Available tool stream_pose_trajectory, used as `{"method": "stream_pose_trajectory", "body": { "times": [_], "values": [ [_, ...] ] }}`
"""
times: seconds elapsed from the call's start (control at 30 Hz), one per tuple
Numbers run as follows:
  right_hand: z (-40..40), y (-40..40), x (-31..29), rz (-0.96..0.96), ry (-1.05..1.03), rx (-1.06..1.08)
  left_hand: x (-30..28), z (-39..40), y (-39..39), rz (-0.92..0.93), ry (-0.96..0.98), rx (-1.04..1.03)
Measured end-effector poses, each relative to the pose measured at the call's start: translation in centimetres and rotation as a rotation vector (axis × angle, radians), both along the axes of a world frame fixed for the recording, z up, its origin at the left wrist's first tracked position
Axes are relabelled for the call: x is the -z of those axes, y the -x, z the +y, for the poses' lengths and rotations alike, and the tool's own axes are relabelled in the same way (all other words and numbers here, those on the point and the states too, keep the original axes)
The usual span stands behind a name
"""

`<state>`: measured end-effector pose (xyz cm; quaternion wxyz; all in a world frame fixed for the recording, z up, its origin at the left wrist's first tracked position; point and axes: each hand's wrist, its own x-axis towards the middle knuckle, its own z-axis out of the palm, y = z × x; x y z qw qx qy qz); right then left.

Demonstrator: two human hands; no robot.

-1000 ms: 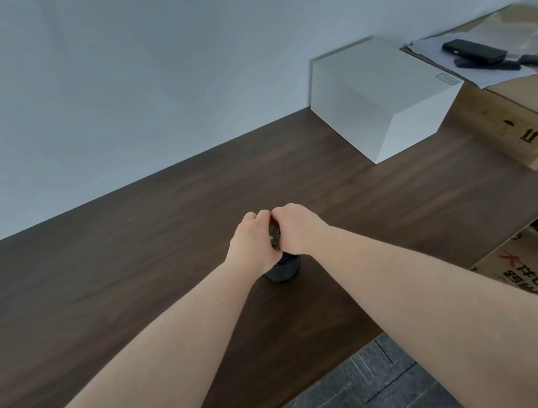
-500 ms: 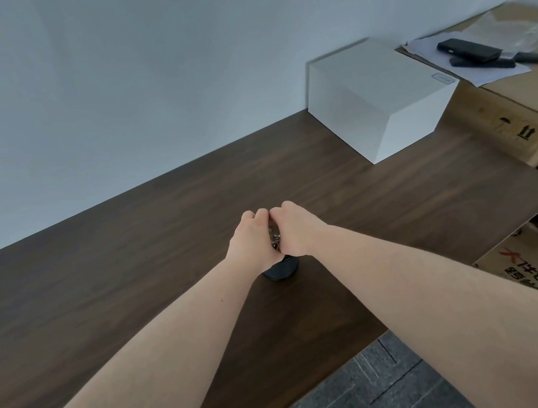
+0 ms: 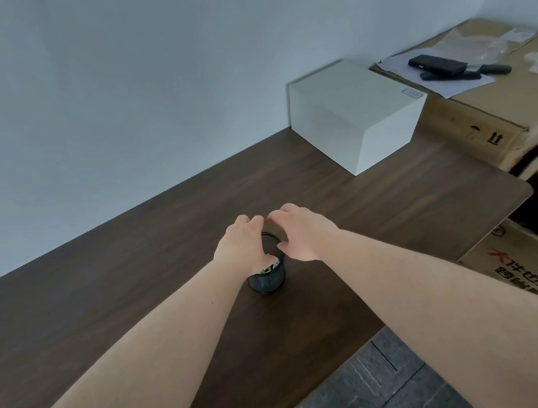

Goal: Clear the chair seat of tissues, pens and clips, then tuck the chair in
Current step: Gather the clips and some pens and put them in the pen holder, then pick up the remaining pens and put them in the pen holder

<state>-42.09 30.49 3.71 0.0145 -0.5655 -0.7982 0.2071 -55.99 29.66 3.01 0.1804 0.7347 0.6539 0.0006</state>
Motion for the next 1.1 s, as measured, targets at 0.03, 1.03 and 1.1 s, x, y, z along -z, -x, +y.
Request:
{"method": "stream_pose_trajectory", "body": {
  "times": [0.03,1.03,1.1],
  "values": [
    [-0.1,-0.7,-0.2,-0.006,-0.016,0.007,-0.4,0.0,-0.4,0.030,0.005,0.014],
    [-26.6,-46.0,8.3,-0.100,0.184,0.896,5.7,-11.7,-47.3,0.275,0.061,0.894],
    [-29.7,-48.4,10.0,-0.081,0.233,0.998,7.1,-13.8,-50.7,0.272,0.085,0.956]
  ]
}}
